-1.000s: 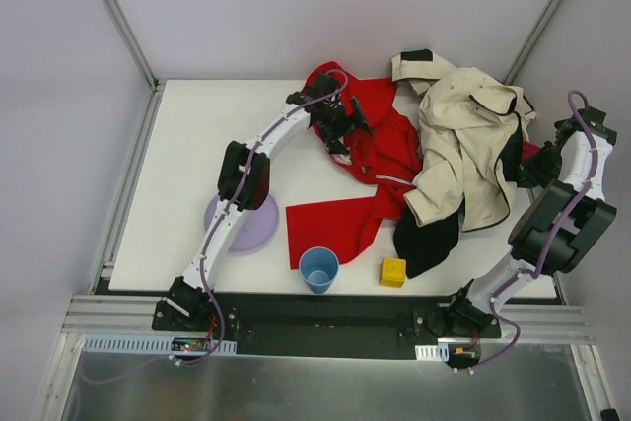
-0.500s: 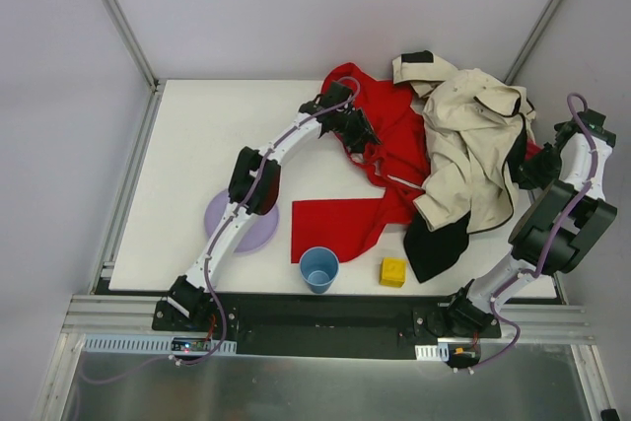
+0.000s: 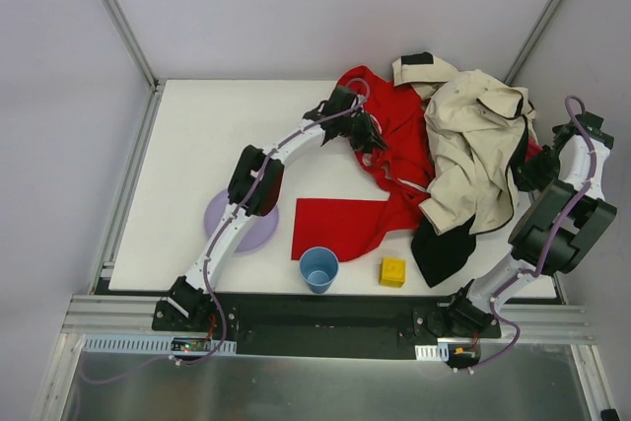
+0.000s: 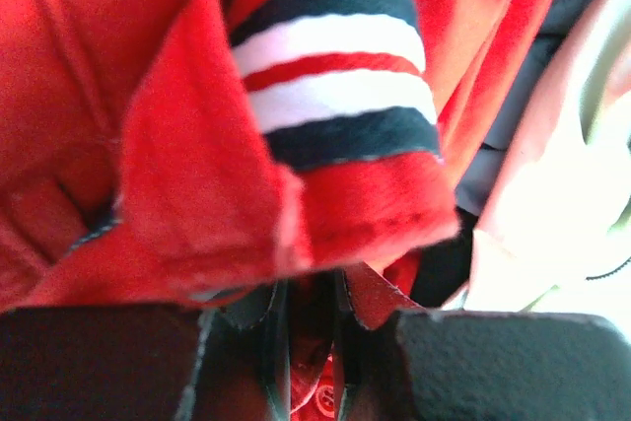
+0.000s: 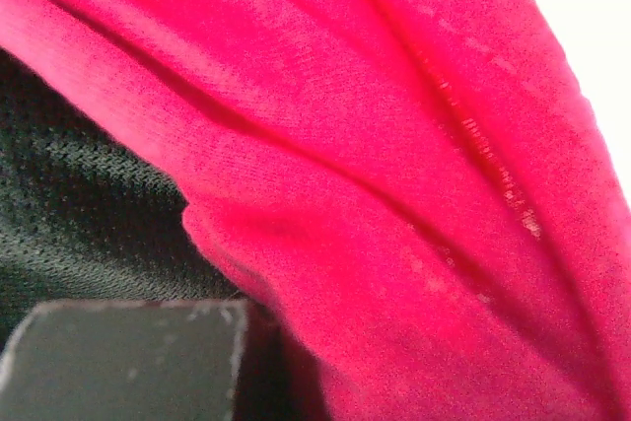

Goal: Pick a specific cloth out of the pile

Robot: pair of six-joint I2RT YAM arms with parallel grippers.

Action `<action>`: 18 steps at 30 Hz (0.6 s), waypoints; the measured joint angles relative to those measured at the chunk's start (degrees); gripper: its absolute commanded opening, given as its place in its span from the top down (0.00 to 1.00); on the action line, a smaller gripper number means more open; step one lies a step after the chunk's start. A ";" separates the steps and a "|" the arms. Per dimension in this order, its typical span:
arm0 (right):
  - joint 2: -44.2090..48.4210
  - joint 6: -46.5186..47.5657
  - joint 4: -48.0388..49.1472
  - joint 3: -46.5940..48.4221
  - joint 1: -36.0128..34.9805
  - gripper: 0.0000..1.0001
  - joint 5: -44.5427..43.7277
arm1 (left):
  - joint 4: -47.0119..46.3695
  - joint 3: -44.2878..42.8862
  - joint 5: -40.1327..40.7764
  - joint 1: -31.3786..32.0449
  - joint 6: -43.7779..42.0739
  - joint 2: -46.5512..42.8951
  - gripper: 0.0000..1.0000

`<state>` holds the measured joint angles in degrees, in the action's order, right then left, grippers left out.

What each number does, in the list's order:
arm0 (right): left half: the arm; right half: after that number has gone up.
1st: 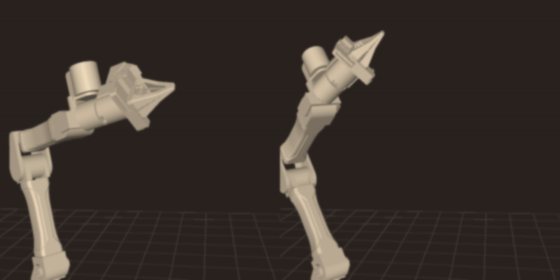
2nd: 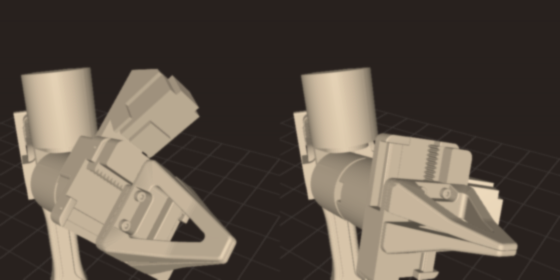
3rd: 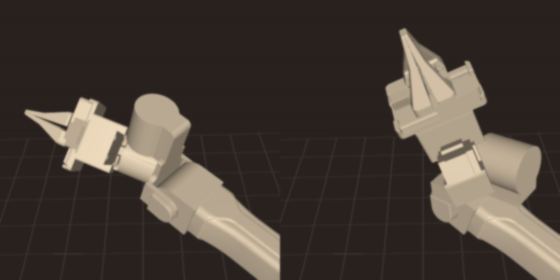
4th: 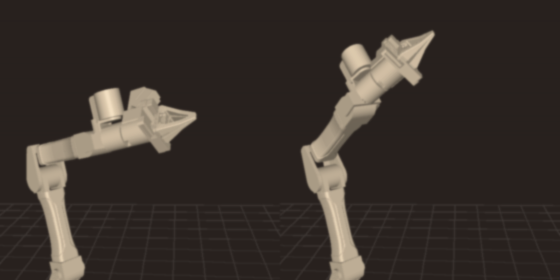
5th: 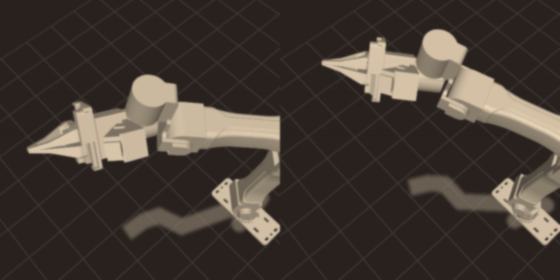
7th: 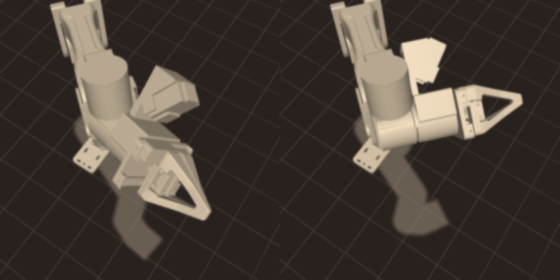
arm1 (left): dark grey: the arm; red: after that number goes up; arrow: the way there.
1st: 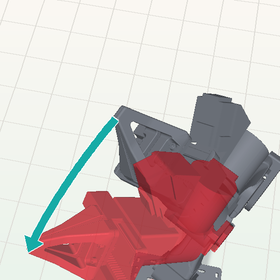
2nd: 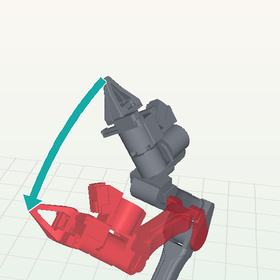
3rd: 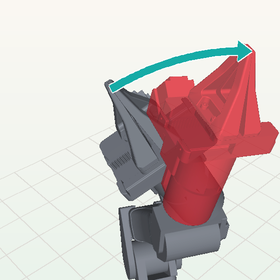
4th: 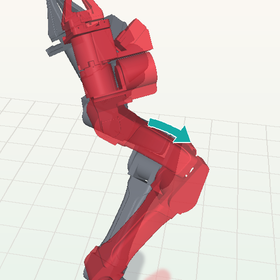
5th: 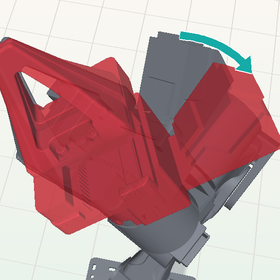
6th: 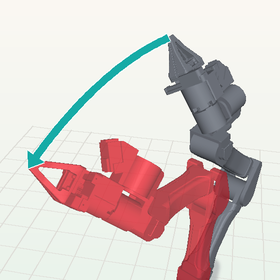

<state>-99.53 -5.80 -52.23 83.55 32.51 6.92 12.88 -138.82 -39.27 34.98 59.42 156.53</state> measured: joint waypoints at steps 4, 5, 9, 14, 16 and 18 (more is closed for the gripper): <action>0.15 -0.02 -0.02 0.00 0.02 0.99 0.00 | -2.14 4.55 -1.14 -2.10 0.04 -4.48 1.00; 0.17 -0.02 -0.02 0.00 0.04 0.99 0.02 | -2.54 4.74 -1.31 -2.75 0.28 -5.60 1.00; 0.17 -0.04 -0.07 0.04 0.15 1.00 0.50 | -6.80 4.74 -2.25 -5.90 2.56 -9.62 1.00; 0.17 -0.04 -0.61 0.37 0.26 0.99 2.16 | -12.02 4.72 -2.45 -10.51 6.43 -15.02 1.00; 0.20 -0.04 -0.72 0.46 0.26 0.99 2.86 | -13.94 4.68 -2.29 -12.98 8.26 -17.14 1.00; 0.20 -0.04 -0.81 0.46 0.33 1.00 2.97 | -15.65 4.22 -1.86 -15.34 10.08 -18.67 1.00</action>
<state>-99.33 -5.85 -53.04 84.01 32.84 9.89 -2.76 -134.61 -41.12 19.64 69.49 137.86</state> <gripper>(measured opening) 0.031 0.115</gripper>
